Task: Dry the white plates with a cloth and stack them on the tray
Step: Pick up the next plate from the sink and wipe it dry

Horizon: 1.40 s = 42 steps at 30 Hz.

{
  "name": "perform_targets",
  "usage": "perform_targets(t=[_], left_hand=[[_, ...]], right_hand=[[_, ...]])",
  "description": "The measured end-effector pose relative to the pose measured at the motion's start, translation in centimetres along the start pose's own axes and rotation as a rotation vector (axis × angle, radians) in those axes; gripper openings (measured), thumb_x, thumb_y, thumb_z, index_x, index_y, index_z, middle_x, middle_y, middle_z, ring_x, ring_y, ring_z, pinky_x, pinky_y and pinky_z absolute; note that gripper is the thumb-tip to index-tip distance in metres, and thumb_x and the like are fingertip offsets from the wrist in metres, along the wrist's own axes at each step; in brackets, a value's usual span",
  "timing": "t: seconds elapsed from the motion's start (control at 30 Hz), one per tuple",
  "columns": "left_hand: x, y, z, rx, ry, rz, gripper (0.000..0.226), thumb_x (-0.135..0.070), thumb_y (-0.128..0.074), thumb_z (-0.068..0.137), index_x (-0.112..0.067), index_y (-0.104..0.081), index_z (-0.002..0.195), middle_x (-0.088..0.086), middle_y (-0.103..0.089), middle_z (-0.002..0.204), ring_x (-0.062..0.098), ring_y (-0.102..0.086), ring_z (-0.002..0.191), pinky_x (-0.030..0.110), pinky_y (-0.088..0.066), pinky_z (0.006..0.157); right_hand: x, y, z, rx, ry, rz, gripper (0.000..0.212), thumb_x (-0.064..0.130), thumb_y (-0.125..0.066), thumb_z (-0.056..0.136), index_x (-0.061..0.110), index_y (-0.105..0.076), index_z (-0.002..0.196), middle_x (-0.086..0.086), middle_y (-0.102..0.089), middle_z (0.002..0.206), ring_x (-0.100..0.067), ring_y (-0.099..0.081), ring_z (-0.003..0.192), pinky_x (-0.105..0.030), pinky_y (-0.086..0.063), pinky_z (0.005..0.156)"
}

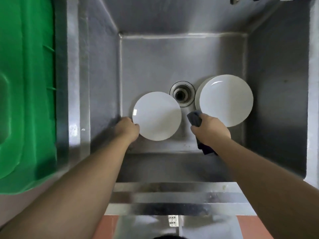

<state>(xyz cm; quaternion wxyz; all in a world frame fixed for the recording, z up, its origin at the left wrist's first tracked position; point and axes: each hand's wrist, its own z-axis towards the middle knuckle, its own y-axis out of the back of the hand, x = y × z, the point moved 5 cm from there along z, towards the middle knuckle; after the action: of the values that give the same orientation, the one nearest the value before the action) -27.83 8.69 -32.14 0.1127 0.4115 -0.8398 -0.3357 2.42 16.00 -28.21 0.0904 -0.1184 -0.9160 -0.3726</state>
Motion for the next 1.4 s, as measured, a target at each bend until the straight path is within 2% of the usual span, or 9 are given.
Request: perform_targets(t=[0.17,0.33,0.4,0.53,0.8,0.9,1.1,1.27,1.4], left_hand=[[0.1,-2.0,2.6,0.004,0.103,-0.176,0.034,-0.018,-0.056,0.097,0.001,-0.065,0.124,0.021,-0.069,0.121,0.041,-0.067,0.103,0.036,-0.049,0.072],[0.8,-3.0,3.8,0.015,0.164,-0.444,0.029,-0.022,-0.066,0.095,-0.008,-0.07,0.121,0.005,-0.067,0.094,0.023,-0.062,0.075,0.026,-0.043,0.056],[1.2,-3.3,3.9,0.025,0.17,-0.51,0.026,-0.024,-0.068,0.097,-0.013,-0.071,0.119,-0.003,-0.062,0.085,0.019,-0.06,0.075,0.027,-0.048,0.061],[1.6,-3.2,3.6,-0.018,0.18,-0.58,0.02,-0.021,-0.072,0.095,-0.012,-0.076,0.112,0.006,-0.073,0.1,0.032,-0.071,0.092,0.048,-0.064,0.087],[1.7,-3.1,3.5,-0.093,0.297,-0.679,0.007,-0.014,-0.078,0.09,-0.01,-0.073,0.095,0.015,-0.076,0.1,0.038,-0.074,0.088,0.051,-0.064,0.083],[1.5,-3.1,3.2,-0.089,0.304,-0.692,0.013,-0.013,-0.076,0.092,-0.006,-0.074,0.103,0.011,-0.074,0.099,0.035,-0.072,0.087,0.043,-0.063,0.079],[1.4,-2.8,2.1,-0.095,0.281,-0.706,0.007,-0.015,-0.061,0.097,-0.018,-0.06,0.103,0.001,-0.059,0.091,0.015,-0.053,0.069,0.022,-0.037,0.053],[2.0,-2.5,0.5,-0.033,0.312,-0.843,0.015,-0.014,-0.057,0.099,-0.02,-0.053,0.113,0.008,-0.064,0.113,0.031,-0.066,0.099,0.046,-0.061,0.087],[2.4,-1.6,-0.7,0.024,0.285,-0.864,0.029,-0.008,-0.066,0.095,-0.018,-0.058,0.121,0.007,-0.066,0.115,0.029,-0.066,0.097,0.045,-0.062,0.088]], right_hand=[[-0.8,-0.4,1.7,-0.094,-0.013,0.052,0.026,0.037,-0.06,0.092,0.04,-0.058,0.118,0.014,-0.056,0.069,-0.008,-0.053,0.06,-0.025,-0.033,0.048],[-1.1,-0.8,2.3,-0.096,-0.019,0.092,0.02,0.04,-0.064,0.09,0.042,-0.051,0.105,0.017,-0.055,0.072,-0.006,-0.053,0.064,-0.026,-0.035,0.051],[-0.9,-0.8,2.4,-0.094,-0.011,0.099,0.022,0.04,-0.063,0.091,0.043,-0.044,0.101,0.016,-0.055,0.073,-0.006,-0.053,0.066,-0.027,-0.036,0.051],[-0.7,-0.6,2.2,-0.096,-0.016,0.098,0.023,0.038,-0.064,0.092,0.042,-0.043,0.099,0.016,-0.055,0.072,-0.007,-0.053,0.064,-0.026,-0.035,0.05],[-1.6,-0.5,1.9,-0.063,-0.093,0.067,0.02,0.04,-0.063,0.093,0.024,-0.051,0.092,0.004,-0.061,0.077,-0.015,-0.057,0.067,-0.03,-0.036,0.051],[-1.7,-0.4,1.6,-0.057,-0.098,0.068,0.021,0.04,-0.064,0.093,0.023,-0.052,0.093,0.003,-0.061,0.079,-0.016,-0.057,0.068,-0.03,-0.036,0.052],[-1.6,0.2,0.7,-0.07,-0.111,0.072,0.023,0.039,-0.064,0.094,0.024,-0.049,0.086,0.001,-0.061,0.077,-0.017,-0.056,0.068,-0.033,-0.038,0.055],[-1.9,1.2,-0.5,-0.076,-0.145,0.08,0.021,0.041,-0.062,0.094,0.024,-0.051,0.087,0.0,-0.063,0.078,-0.019,-0.058,0.069,-0.034,-0.044,0.059],[-2.0,2.2,-1.9,-0.094,-0.158,0.083,0.022,0.042,-0.063,0.094,0.021,-0.054,0.092,0.0,-0.061,0.078,-0.02,-0.058,0.068,-0.032,-0.04,0.054]])
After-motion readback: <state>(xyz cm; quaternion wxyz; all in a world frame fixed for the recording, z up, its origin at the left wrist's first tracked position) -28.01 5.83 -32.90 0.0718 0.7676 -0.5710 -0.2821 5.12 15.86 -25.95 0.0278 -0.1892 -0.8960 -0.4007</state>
